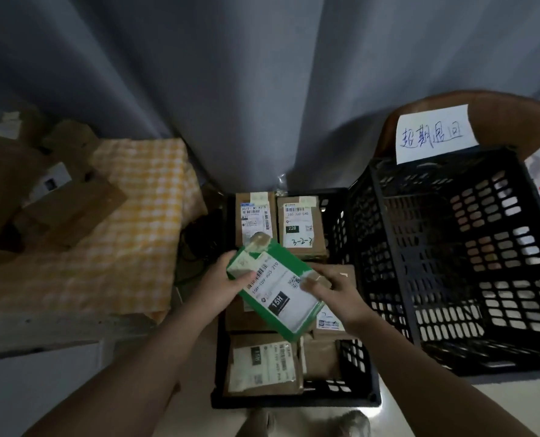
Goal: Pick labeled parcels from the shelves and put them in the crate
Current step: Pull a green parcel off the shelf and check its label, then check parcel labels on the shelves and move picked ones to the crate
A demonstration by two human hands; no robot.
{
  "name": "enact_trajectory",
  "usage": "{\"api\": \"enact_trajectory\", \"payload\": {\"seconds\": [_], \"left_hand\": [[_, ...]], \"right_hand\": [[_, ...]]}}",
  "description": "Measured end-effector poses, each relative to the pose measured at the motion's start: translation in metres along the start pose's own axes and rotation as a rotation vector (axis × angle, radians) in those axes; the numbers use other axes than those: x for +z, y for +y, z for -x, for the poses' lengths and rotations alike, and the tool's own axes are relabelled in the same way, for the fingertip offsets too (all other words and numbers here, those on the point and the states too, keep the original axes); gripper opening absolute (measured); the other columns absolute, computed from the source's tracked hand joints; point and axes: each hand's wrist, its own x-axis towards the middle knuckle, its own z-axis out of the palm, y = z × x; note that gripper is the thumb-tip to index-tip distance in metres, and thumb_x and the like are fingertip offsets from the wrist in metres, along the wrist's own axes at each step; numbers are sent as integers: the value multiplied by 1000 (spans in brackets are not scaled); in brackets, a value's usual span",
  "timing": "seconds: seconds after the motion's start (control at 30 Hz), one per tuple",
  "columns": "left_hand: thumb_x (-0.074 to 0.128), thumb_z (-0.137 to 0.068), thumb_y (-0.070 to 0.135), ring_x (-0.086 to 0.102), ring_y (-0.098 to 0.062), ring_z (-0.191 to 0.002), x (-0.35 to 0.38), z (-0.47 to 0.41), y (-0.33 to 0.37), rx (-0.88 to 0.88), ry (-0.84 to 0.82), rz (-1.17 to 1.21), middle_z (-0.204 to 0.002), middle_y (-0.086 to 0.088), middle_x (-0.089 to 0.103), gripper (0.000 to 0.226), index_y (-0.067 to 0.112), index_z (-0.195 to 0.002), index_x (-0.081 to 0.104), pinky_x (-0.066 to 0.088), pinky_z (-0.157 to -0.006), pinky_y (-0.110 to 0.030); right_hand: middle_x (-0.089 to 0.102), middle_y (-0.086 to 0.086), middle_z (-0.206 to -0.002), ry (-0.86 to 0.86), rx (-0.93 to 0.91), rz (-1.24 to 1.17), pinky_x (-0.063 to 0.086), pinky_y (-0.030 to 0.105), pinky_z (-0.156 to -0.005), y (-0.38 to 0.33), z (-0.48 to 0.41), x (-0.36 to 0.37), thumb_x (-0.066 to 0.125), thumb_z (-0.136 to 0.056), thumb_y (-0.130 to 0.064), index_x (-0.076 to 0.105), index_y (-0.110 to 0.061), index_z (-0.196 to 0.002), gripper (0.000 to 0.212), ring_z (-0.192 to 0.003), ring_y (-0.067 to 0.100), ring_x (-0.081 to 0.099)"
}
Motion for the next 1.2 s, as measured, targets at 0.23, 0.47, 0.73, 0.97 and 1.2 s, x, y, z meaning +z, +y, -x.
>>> {"api": "enact_trajectory", "payload": {"seconds": [0.23, 0.47, 0.73, 0.97, 1.2], "left_hand": [[63, -90, 18, 57, -16, -100, -6, -23, -35, -3, 83, -126, -110, 1, 56, 21, 20, -108, 53, 51, -84, -35], [58, -93, 21, 51, -13, -93, -9, -42, -55, -32, 131, -283, -123, -9, 56, 40, 8, -129, 46, 40, -66, -23], [57, -94, 23, 50, -17, -107, -5, -49, -63, 26, 146, -337, -133, -11, 47, 49, 10, -137, 40, 40, -75, -25], [62, -90, 24, 58, -21, -110, 7, -42, -63, -15, 80, -370, -126, -8, 58, 47, 9, -131, 44, 49, -80, -27], [57, -93, 32, 50, -29, -120, 1, -4, -41, 21, 236, -581, -135, -15, 47, 59, 11, -143, 34, 46, -96, -41]], "right_hand": [[58, -2, -99, 293, 35, 16, 52, 20, -51, 9, -34, 31, 71, -85, -13, 50, -11, -118, 39, -74, 10, 63], [55, 2, -115, 316, -81, 190, 57, 23, -72, 17, -55, 53, 70, -83, -9, 49, -27, -109, 38, -100, 17, 58], [44, 5, -133, 276, -181, 575, 48, 35, -94, 23, -69, 55, 62, -91, -17, 52, -35, -127, 41, -115, 22, 49], [36, 7, -143, 160, -132, 777, 54, 35, -90, 12, -67, 43, 61, -91, -19, 43, -32, -138, 51, -116, 25, 50], [32, 10, -145, 51, -221, 1012, 41, 48, -106, -5, -43, 30, 60, -91, -24, 36, -33, -140, 55, -134, 32, 31]]}}
